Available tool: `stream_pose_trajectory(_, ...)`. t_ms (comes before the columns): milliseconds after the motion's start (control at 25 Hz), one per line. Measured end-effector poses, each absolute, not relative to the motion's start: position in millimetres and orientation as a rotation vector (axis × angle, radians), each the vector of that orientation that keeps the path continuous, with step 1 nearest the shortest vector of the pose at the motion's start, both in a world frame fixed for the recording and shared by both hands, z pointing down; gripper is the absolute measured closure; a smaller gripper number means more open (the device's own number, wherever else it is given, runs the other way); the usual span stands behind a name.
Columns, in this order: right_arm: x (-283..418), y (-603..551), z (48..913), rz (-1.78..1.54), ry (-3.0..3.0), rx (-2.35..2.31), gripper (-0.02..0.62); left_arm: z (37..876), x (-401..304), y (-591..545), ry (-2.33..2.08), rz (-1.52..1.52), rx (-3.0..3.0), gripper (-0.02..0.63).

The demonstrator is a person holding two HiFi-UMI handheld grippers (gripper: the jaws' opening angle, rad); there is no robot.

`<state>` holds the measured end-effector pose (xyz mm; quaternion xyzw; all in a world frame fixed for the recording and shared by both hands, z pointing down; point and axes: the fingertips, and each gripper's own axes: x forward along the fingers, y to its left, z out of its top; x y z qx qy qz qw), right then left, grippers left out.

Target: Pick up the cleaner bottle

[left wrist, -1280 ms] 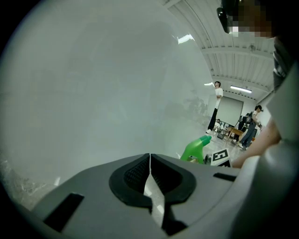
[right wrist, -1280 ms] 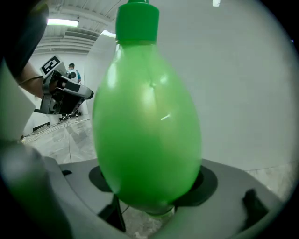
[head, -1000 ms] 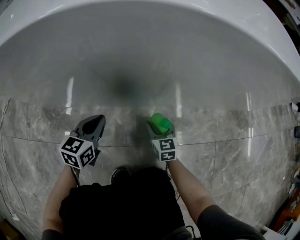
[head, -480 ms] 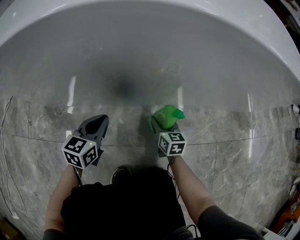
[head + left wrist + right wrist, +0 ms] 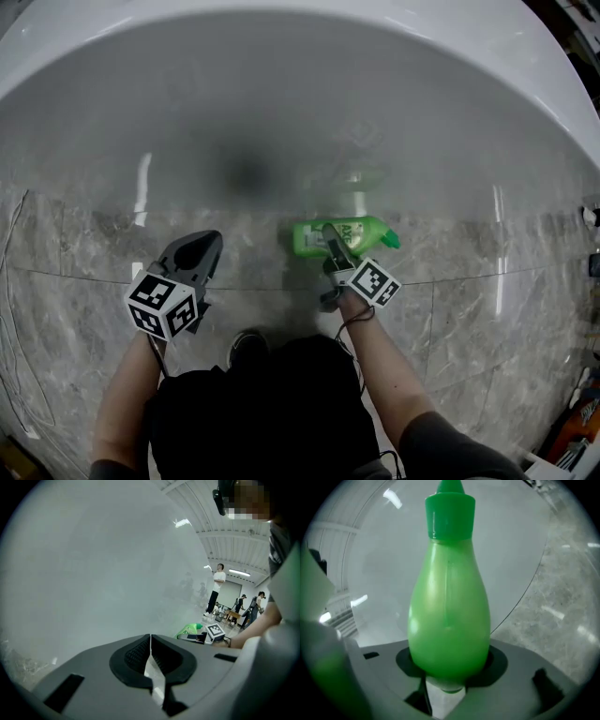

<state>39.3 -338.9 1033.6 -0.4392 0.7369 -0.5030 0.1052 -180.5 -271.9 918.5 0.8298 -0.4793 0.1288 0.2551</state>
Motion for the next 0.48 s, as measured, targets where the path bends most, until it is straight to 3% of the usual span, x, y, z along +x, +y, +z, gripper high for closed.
stream_pose_trajectory(480,23,-299,843,-1.586,1.961,-1.079,0.396,805,-152,-225,-1.237,0.308,2.11,0.589)
